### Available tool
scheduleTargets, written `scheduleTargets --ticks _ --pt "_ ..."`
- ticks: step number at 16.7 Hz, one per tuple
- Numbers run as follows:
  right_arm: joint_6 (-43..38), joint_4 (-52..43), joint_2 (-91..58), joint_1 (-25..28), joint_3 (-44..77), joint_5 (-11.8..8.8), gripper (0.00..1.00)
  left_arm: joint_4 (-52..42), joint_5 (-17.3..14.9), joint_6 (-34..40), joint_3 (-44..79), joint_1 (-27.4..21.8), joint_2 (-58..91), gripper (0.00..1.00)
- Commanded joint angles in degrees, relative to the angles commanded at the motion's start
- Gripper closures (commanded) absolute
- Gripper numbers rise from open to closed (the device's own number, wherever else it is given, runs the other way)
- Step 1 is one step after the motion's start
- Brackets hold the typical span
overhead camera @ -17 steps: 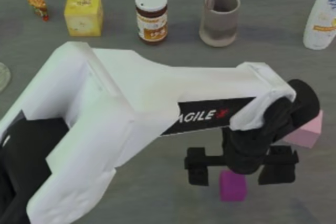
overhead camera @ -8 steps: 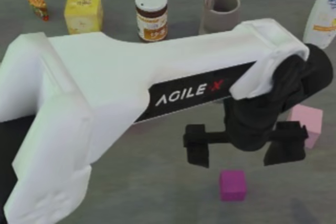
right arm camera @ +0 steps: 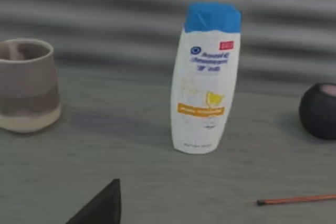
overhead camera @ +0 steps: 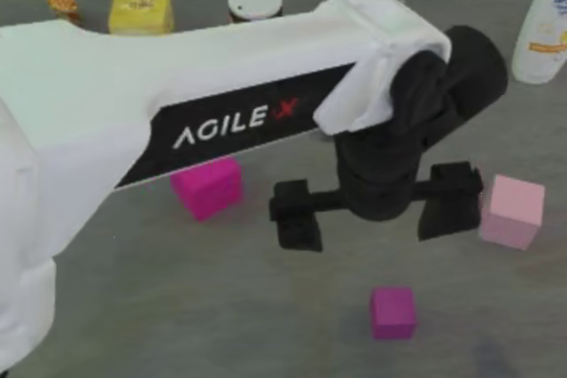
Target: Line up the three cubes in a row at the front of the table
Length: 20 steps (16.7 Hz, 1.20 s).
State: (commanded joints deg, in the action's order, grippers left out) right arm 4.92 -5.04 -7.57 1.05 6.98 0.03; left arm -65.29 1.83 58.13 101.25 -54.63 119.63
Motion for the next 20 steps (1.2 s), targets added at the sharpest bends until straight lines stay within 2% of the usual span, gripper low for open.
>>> scheduleTargets --ticks 4,8,14,20 --pt "8.6 -8.8 -15.5 2.0 12.1 -0.1 0.00 9.2 0.3 -4.1 -15.0 8.9 -17.6 0.00" --pt "19.2 -19.9 -37.2 4.4 26.5 -0.1 0.00 21.2 0.3 -12.0 -35.5 20.4 -42.1 0.00" --pt "35.4 -37.2 -69.5 7.9 48.3 0.1 0.00 40.5 -0.1 -29.7 -68.5 37.8 -80.1 0.00" --pt "47.8 -50.0 -92.8 10.6 65.8 0.1 0.00 56.7 -1.1 -48.0 -91.9 50.3 -106.9 0.00"
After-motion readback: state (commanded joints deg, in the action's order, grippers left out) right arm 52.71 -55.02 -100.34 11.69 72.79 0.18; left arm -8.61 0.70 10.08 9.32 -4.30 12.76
